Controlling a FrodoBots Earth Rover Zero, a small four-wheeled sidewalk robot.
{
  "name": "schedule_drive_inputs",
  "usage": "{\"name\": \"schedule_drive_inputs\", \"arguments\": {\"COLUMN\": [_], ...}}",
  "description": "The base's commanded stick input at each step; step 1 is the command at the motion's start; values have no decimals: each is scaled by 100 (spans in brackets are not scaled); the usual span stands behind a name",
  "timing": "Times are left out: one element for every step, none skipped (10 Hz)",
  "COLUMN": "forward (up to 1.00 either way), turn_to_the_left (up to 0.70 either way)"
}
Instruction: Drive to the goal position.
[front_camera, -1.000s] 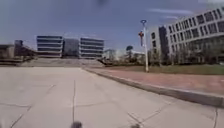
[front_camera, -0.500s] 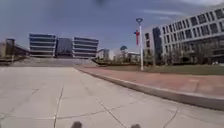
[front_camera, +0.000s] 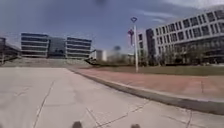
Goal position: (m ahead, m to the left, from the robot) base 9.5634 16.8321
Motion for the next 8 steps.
{"name": "schedule_drive_inputs", "arguments": {"forward": [70, 70, 70, 70, 70, 70, 70, 70], "turn_to_the_left": [-19, -19, -19, -19, -19, -19, -19, -19]}}
